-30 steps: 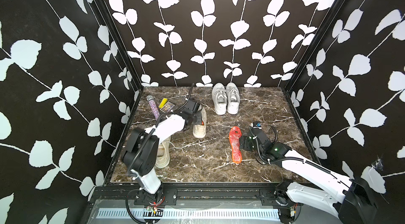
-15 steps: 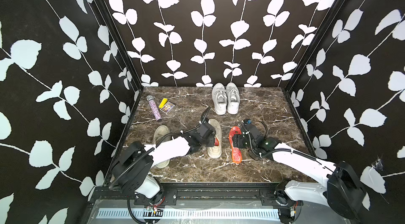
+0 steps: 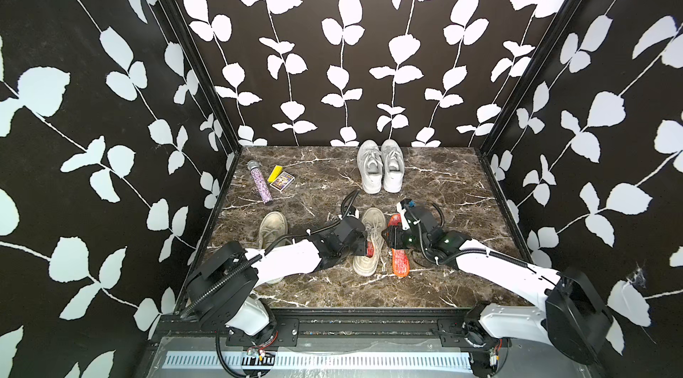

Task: Remove the insole from the shoe
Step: Move the shoe to the center of the board, then untie the shoelace on the shoe.

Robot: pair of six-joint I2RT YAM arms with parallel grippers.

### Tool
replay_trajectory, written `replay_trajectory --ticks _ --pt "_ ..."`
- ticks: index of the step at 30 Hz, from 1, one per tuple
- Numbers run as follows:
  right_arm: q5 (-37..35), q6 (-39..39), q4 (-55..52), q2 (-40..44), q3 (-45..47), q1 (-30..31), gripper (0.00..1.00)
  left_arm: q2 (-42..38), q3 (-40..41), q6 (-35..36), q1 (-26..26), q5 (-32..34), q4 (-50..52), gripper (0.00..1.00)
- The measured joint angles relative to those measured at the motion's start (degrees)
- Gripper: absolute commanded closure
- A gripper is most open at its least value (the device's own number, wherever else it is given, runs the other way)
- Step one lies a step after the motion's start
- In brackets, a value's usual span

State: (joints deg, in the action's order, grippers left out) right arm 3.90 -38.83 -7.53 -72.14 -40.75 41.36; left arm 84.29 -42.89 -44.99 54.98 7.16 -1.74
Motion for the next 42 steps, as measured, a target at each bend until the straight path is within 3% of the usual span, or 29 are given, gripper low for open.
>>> replay_trajectory --ticks 5,9,13,29,33,39,42 --pt "0.9 -1.1 -0.3 -0.5 -2.7 1.4 0.49 0.2 1.5 0.0 0.0 -3.1 -4.8 0.88" --pt "0.8 -1.7 -1.2 -1.3 -5.3 2.4 0.52 1.2 1.9 0.7 0.0 -6.1 -8.7 0.78" --pt "-0.2 -2.0 -2.6 -2.9 -6.8 2.8 0.56 1.4 1.9 1.2 0.0 -7.8 -12.2 0.77" --pt "-1.7 -2.7 -7.3 -7.3 -10.2 4.2 0.59 0.2 3.6 3.2 0.0 -5.9 -10.6 0.73" --pt "-2.3 -2.4 -8.9 -9.2 -12.8 5.0 0.66 0.2 4.5 3.3 0.0 -6.1 -10.5 0.72" --pt "-3.4 -1.9 -11.4 -11.3 -13.5 5.5 0.67 0.4 4.5 3.6 0.0 -6.1 -10.6 0.67" --pt "-4.1 -1.5 -13.0 -12.0 -14.0 5.9 0.76 0.7 4.5 3.7 0.0 -6.1 -10.6 0.66"
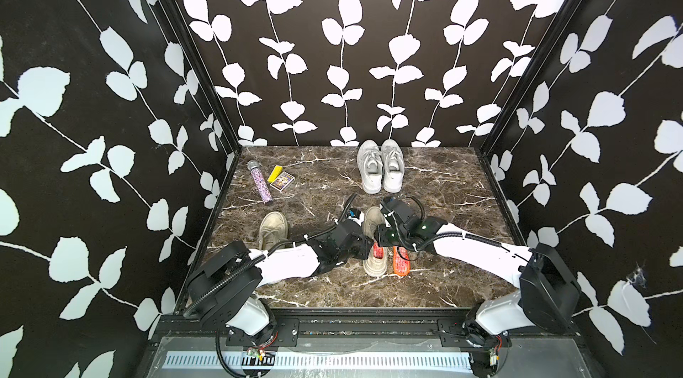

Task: Remove the insole from the shoe
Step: Untie the shoelace on the shoe.

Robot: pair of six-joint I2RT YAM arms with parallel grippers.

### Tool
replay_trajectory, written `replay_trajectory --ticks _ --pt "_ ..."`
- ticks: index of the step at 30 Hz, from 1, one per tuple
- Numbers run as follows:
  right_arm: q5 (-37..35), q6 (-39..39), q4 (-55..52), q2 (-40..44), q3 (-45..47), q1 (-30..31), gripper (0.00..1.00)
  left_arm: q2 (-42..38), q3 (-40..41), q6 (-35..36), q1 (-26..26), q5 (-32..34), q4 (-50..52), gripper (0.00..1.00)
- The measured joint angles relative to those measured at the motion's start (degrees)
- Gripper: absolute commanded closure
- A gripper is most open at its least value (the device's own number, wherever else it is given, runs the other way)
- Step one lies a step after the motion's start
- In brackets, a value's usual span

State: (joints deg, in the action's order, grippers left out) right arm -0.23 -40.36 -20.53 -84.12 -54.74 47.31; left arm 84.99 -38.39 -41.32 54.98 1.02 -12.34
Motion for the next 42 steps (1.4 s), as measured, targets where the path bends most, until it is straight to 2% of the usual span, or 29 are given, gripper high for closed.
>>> replay_trajectory --ticks 1,6,12,19,23,30,33,38,42 --pt "-0.2 0.2 -0.4 -0.1 -0.2 0.1 0.82 0.2 0.0 0.0 0.0 0.0 0.0 0.65" --pt "-1.0 0.7 -1.4 0.0 -0.4 0.6 0.99 0.9 0.0 0.2 0.0 -0.1 0.0 0.55" --pt "-1.3 1.4 -1.7 0.0 -0.4 0.8 1.00 3.1 -1.2 0.6 0.0 -0.6 0.2 0.44" --pt "-2.1 1.8 -1.7 2.3 -0.4 1.1 1.00 4.5 -2.2 0.6 0.0 0.2 0.2 0.40" --pt "-2.1 2.0 -1.4 3.8 -0.1 1.1 1.00 6.3 -4.2 1.1 0.0 1.2 0.7 0.49" --pt "-0.1 3.4 0.3 7.6 2.7 1.1 1.00 8.3 -5.8 0.1 -0.7 2.1 1.7 0.81" --pt "0.0 4.0 0.6 9.8 3.5 1.1 1.00 8.4 -5.8 -0.6 -0.8 2.7 2.0 0.91" --pt "-1.0 4.9 0.6 12.5 4.3 1.1 1.00 8.3 -6.1 -2.1 -1.1 3.4 2.9 1.00" --pt "-2.6 5.3 0.5 14.8 5.6 1.1 1.00 8.3 -6.4 -3.3 -1.3 3.5 3.7 1.00"
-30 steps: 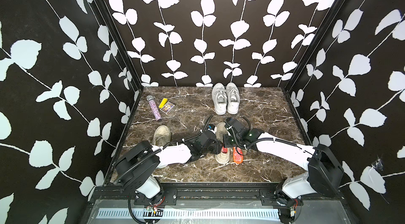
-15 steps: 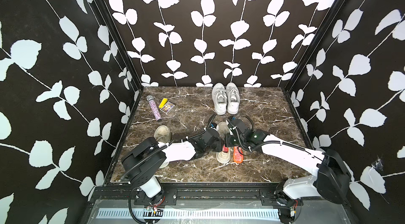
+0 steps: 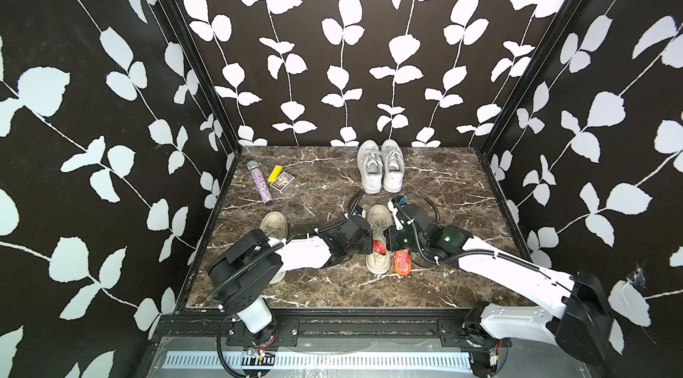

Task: Remove the insole from the shoe
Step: Untie the shoelace on the shoe.

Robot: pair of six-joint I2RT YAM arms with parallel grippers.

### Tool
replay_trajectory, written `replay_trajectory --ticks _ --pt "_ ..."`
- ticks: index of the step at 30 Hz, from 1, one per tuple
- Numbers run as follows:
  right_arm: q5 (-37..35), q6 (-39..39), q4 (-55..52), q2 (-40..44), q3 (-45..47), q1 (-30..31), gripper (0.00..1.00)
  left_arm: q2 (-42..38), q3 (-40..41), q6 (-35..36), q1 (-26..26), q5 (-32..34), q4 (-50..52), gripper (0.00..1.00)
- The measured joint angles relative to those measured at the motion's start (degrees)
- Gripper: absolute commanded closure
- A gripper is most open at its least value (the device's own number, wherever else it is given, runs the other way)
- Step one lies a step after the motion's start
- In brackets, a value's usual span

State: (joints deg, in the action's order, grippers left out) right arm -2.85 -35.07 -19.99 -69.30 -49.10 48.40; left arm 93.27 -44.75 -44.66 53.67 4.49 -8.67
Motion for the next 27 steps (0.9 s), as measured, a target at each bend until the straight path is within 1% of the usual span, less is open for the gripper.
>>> replay_trajectory --ticks 5,13,16,20,23,26,27 --pt "-3.1 0.6 -0.5 3.5 1.1 0.0 1.00 -0.1 0.0 -1.0 -0.8 0.0 0.2 1.00" --pt "-10.4 1.6 -2.0 10.6 1.2 -0.2 1.00 -0.1 0.0 -1.4 -0.8 0.0 0.2 1.00" --pt "-11.4 2.0 -1.8 12.1 1.2 -1.2 1.00 -0.1 0.0 -1.4 -0.8 -0.2 0.1 1.00" --pt "-11.5 2.1 -1.8 10.4 1.2 -2.9 1.00 -0.1 0.0 -0.8 -1.0 -0.9 -0.2 1.00" --pt "-11.1 2.1 -2.4 7.2 0.8 -4.6 1.00 -0.1 0.1 -0.4 -1.1 -1.7 -0.7 1.00" --pt "-8.7 1.5 -3.7 2.2 -1.0 -8.6 1.00 -0.1 0.3 -0.1 -1.3 -2.4 -1.0 1.00" --pt "-7.5 1.2 -3.9 0.3 -1.8 -10.1 0.93 -0.1 0.4 -0.1 -1.3 -2.4 -1.2 1.00"
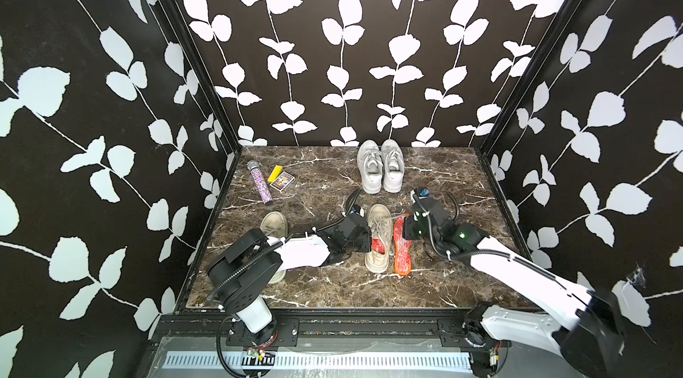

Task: Remove the insole from the shoe
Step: Untie the shoelace on the shoe.

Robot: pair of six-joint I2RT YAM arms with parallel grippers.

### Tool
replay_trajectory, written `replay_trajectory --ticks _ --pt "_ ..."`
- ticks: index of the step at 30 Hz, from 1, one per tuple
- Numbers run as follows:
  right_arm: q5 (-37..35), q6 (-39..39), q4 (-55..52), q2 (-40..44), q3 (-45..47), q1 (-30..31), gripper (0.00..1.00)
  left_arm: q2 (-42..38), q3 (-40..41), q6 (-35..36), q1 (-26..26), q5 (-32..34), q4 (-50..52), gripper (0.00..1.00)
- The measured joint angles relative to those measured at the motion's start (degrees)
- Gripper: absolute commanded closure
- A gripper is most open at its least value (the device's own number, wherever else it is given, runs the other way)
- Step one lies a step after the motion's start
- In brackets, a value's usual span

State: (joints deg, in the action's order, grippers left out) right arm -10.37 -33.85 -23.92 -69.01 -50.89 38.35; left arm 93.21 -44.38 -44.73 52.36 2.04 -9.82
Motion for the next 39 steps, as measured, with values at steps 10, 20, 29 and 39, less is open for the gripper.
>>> replay_trajectory --ticks 10,20,29,39 --pt "6.6 0.0 -1.8 -10.5 -4.7 -2.9 0.46 -1.6 2.7 -0.2 0.0 0.1 -2.3 1.00" --pt "13.7 1.0 1.4 -8.0 -0.3 -1.4 0.52 -2.2 3.3 -0.1 0.0 0.1 -2.3 1.00" --pt "15.6 1.0 4.2 -9.0 1.1 3.3 0.61 -2.2 3.3 -0.1 0.0 0.0 -2.3 1.00" --pt "14.2 1.1 4.5 -11.3 1.2 4.6 0.68 -2.2 3.3 -0.3 0.0 -0.5 -2.5 1.00"
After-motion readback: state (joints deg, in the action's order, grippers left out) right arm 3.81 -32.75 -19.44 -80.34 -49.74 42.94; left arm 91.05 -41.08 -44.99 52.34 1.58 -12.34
